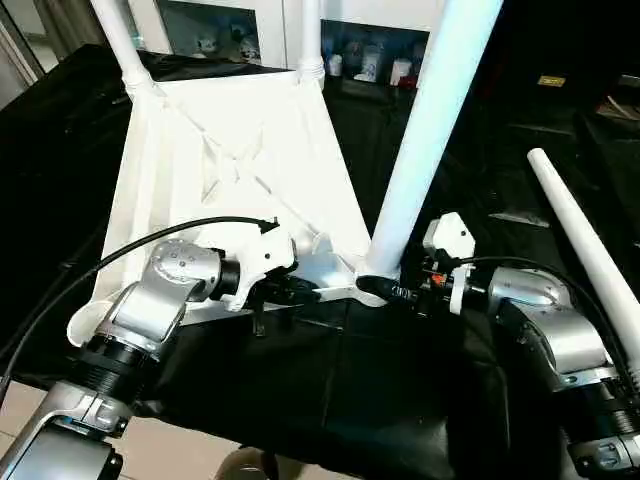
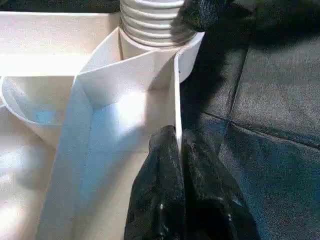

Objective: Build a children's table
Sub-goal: Rotate leg to tighten

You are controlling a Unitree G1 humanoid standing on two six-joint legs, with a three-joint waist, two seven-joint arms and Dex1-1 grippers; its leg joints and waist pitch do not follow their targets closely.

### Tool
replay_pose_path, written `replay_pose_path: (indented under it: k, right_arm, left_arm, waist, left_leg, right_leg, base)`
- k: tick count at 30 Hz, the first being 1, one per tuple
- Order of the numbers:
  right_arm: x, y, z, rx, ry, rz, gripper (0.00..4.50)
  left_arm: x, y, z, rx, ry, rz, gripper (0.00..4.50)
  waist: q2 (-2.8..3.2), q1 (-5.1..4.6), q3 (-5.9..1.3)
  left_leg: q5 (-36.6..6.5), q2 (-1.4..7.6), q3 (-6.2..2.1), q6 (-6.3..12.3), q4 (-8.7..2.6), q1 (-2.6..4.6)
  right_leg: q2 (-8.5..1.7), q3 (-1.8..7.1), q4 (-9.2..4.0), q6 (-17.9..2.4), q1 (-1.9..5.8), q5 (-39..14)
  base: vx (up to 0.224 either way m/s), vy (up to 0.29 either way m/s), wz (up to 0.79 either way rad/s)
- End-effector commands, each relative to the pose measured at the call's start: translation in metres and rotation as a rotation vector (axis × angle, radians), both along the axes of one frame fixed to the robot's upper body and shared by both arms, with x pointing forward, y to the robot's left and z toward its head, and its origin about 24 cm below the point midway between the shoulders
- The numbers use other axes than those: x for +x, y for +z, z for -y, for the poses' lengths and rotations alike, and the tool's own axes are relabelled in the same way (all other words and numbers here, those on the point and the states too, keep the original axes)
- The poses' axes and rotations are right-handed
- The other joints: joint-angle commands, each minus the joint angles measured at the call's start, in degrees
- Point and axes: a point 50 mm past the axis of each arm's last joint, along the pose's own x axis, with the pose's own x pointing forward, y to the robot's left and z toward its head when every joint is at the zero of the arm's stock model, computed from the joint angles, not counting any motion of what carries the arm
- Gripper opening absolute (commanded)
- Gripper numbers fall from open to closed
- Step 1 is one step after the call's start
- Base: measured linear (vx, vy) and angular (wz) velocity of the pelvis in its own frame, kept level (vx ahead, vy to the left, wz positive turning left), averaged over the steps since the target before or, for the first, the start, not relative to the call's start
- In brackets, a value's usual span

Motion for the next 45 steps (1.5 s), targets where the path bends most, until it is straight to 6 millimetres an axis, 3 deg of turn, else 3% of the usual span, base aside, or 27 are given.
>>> replay_pose_path:
  k: [1,8,13,16,17,19,23,27,28,30,34,35,36,39,45]
  right_arm:
    - [-0.002,-0.003,0.001,-0.005,0.003,-0.003,2.96]
    - [-0.001,-0.009,0.002,-0.017,-0.023,-0.011,2.72]
    - [0.008,-0.021,0.004,-0.008,-0.212,-0.032,2.66]
    - [0.012,-0.026,0.003,0.005,-0.300,-0.043,2.65]
    - [0.017,-0.033,-0.002,0.033,-0.445,-0.062,2.65]
    - [0.020,-0.037,-0.005,0.048,-0.536,-0.074,2.65]
    - [0.025,-0.045,-0.015,0.061,-0.685,-0.111,2.65]
    - [0.030,-0.061,-0.033,0.031,-0.885,-0.150,2.65]
    - [0.031,-0.062,-0.035,0.022,-0.900,-0.155,2.65]
    - [0.033,-0.061,-0.037,0.026,-0.908,-0.150,2.65]
    - [0.036,-0.056,-0.039,0.040,-0.908,-0.134,2.65]
    - [0.037,-0.054,-0.039,0.050,-0.907,-0.125,2.65]
    - [0.037,-0.053,-0.039,0.059,-0.906,-0.119,3.21]
    - [0.041,-0.043,-0.042,0.123,-0.881,-0.089,3.37]
    - [0.043,-0.030,-0.039,0.150,-0.843,-0.023,3.88]
  left_arm:
    - [-0.005,0.009,0.011,-0.050,-0.093,0.018,0.00]
    - [-0.005,0.006,0.011,-0.043,-0.083,0.013,0.00]
    - [0.008,0.001,0.014,-0.045,0.053,0.026,0.00]
    - [0.015,-0.001,0.016,-0.038,0.115,0.027,0.00]
    - [0.024,-0.004,0.021,-0.027,0.201,0.040,0.00]
    - [0.029,-0.005,0.026,-0.030,0.252,0.036,0.00]
    - [0.038,-0.007,0.039,-0.037,0.342,0.031,0.00]
    - [0.046,-0.012,0.063,-0.033,0.433,0.007,0.00]
    - [0.046,-0.013,0.066,-0.030,0.433,0.006,0.00]
    - [0.046,-0.014,0.069,-0.009,0.423,0.015,0.00]
    - [0.047,-0.015,0.070,0.007,0.410,0.017,0.00]
    - [0.046,-0.015,0.069,0.017,0.401,0.021,0.00]
    - [0.046,-0.015,0.069,0.022,0.396,0.024,0.00]
    - [0.047,-0.016,0.066,0.027,0.399,0.021,0.00]
    - [0.045,-0.016,0.063,0.036,0.368,0.027,0.00]
  waist:
    - [-0.35,0.03,-4.50]
    - [-0.37,0.05,-4.75]
    - [-0.36,-0.17,-4.58]
    - [-0.50,-0.38,-4.36]
    - [-0.37,-0.44,-4.11]
    - [-0.28,-0.56,-3.82]
    - [-0.31,-0.62,-3.71]
    - [-0.33,-0.90,-3.30]
    - [-0.32,-0.81,-3.41]
    - [-0.29,-0.79,-3.65]
    - [-0.39,-0.78,-3.80]
    - [-0.46,-0.74,-3.78]
    - [-0.49,-0.73,-3.70]
    - [-0.47,-0.75,-3.59]
    - [-0.53,-0.96,-3.51]
  left_leg:
    - [0.1,2.93,-1.10,8.65,-2.55,1.72]
    - [0.4,2.90,-1.11,8.79,-2.37,1.68]
    - [-1.0,2.84,-1.06,7.83,-2.44,1.58]
    - [-5.5,2.82,-1.17,5.15,-2.75,1.77]
    - [-7.0,2.81,-1.13,4.14,-2.93,1.82]
    - [-10.1,2.72,-1.20,1.92,-3.29,2.17]
    - [-12.6,2.60,-1.48,-0.37,-3.77,2.08]
    - [-15.9,2.41,-1.56,-1.91,-4.15,2.67]
    - [-16.3,2.49,-1.68,-1.89,-4.22,2.77]
    - [-14.6,2.53,-1.71,-1.26,-4.52,2.58]
    - [-12.4,2.46,-1.54,0.19,-4.34,2.42]
    - [-12.2,2.39,-1.54,0.59,-4.35,2.27]
    - [-12.4,2.45,-1.56,0.83,-4.41,2.25]
    - [-13.9,2.50,-1.57,0.63,-4.53,2.34]
    - [-13.5,2.67,-1.67,0.88,-4.76,2.08]
  right_leg:
    - [-3.97,1.96,-2.08,-18.9,3.43,11.2]
    - [-3.99,1.92,-1.90,-19.1,3.52,11.7]
    - [-4.05,1.99,-2.25,-19.2,3.30,9.1]
    - [-4.28,2.12,-3.02,-18.4,3.36,1.1]
    - [-4.24,2.23,-3.39,-17.7,3.11,-1.9]
    - [-4.35,2.29,-4.07,-16.4,2.70,-8.1]
    - [-4.36,2.42,-4.61,-13.4,2.64,-13.1]
    - [-4.38,2.48,-5.28,-12.4,2.07,-17.6]
    - [-4.50,2.50,-5.41,-11.8,2.14,-18.2]
    - [-4.26,2.39,-5.20,-11.2,2.44,-13.7]
    - [-4.16,2.39,-4.81,-12.4,2.67,-6.9]
    - [-4.26,2.37,-4.85,-12.5,2.84,-6.9]
    - [-4.40,2.38,-4.97,-12.5,2.85,-7.9]
    - [-4.56,2.46,-5.41,-12.0,2.66,-11.9]
    - [-4.43,2.42,-5.31,-11.8,2.66,-11.1]
  base:
    - [0.000,0.000,0.00]
    - [0.000,0.000,0.00]
    - [0.000,0.000,0.00]
    - [0.000,0.000,0.00]
    - [0.000,0.000,0.00]
    - [0.000,0.000,0.00]
    - [0.000,0.000,0.00]
    - [0.000,0.000,0.00]
    - [0.000,0.000,0.00]
    - [0.000,0.000,0.00]
    - [0.000,0.000,0.00]
    - [0.000,0.000,0.00]
    - [0.000,0.000,0.00]
    - [0.000,0.000,0.00]
    - [0.000,0.000,0.00]
